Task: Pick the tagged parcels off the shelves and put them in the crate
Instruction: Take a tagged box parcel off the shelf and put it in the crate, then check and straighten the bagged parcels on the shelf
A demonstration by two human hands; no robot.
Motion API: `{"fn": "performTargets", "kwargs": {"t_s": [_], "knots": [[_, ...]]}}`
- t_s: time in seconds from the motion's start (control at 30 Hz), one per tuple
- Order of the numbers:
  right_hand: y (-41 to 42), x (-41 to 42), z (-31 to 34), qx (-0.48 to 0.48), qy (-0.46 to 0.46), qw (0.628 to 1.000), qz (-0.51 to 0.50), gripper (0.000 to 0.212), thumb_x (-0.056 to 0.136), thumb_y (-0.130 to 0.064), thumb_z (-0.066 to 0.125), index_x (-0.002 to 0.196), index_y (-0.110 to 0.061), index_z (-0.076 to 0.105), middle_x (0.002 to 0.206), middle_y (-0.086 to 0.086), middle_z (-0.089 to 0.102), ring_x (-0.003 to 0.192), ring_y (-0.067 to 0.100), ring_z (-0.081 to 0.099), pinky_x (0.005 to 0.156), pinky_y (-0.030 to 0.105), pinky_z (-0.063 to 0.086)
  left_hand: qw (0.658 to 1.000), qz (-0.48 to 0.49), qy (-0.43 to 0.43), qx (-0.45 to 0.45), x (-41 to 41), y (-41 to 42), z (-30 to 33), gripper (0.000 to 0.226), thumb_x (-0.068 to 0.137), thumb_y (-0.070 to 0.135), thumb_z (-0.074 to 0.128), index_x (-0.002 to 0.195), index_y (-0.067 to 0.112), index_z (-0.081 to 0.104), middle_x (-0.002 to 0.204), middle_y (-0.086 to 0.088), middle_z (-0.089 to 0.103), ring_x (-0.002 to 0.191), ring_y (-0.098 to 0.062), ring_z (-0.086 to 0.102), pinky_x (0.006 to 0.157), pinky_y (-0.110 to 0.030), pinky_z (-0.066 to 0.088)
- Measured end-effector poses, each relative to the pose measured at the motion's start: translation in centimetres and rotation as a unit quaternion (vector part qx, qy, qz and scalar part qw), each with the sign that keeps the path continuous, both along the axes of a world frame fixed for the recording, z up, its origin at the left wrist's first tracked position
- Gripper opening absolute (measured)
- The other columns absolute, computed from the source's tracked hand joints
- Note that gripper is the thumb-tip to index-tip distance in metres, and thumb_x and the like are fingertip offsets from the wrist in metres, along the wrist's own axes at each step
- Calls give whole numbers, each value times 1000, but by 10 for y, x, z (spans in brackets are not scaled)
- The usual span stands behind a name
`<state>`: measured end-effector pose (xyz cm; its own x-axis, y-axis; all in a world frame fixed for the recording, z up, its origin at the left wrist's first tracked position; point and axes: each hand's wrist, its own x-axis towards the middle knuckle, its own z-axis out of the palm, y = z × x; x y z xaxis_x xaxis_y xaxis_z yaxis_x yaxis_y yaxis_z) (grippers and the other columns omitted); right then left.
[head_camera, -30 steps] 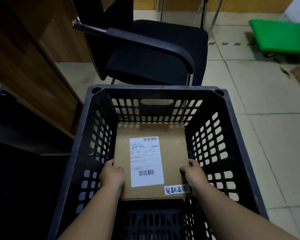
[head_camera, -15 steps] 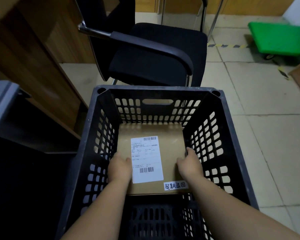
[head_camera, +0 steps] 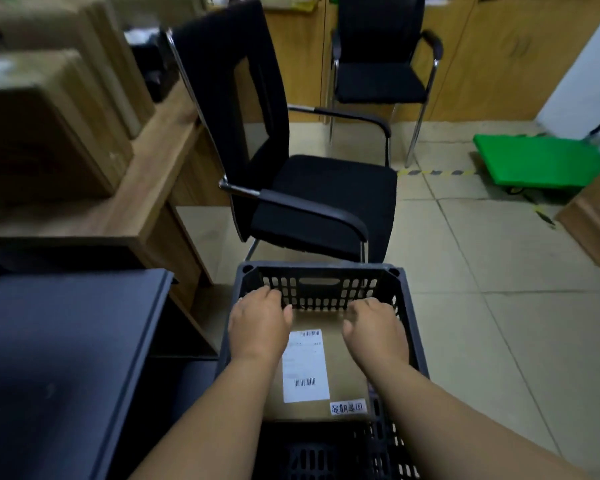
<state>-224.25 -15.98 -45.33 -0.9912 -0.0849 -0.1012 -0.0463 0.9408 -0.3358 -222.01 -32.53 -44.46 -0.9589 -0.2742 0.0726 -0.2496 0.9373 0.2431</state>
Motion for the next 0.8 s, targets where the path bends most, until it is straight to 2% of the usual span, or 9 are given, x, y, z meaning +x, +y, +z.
{"fn": "performTargets", "kwargs": {"t_s": [0.17, 0.37, 0.57, 0.8], "knots": [[-4, 6, 82, -9, 34, 999, 14, 32, 89, -28, 47, 118, -21, 58, 121, -1, 56, 113, 20, 46, 89, 31, 39, 999, 9, 10, -46, 9, 1, 94, 30, 93, 39, 44, 103, 19, 62, 103, 0, 64, 97, -20, 58, 84, -32, 42], [3, 16, 168, -23, 70, 995, 63, 33, 91, -29, 46, 121, -22, 57, 123, -1, 54, 115, 21, 45, 88, 31, 40, 994, 42, 44, -91, 43, 13, 182, 28, 92, 39, 43, 93, 18, 61, 98, -1, 64, 93, -21, 59, 80, -32, 40], [30, 49, 227, -42, 110, 983, 140, 30, 91, -31, 47, 118, -24, 58, 120, -2, 54, 112, 21, 47, 85, 32, 43, 986, 119, 62, -95, 105, 52, 239, 29, 91, 40, 43, 94, 18, 62, 97, -2, 65, 91, -22, 59, 75, -31, 41], [69, 128, 271, -44, 123, 959, 251, 27, 92, -30, 47, 114, -21, 60, 118, 0, 55, 111, 23, 48, 85, 33, 44, 966, 234, 60, -96, 220, 111, 284, 30, 92, 39, 44, 104, 17, 61, 108, -4, 63, 102, -26, 58, 85, -34, 42]]}}
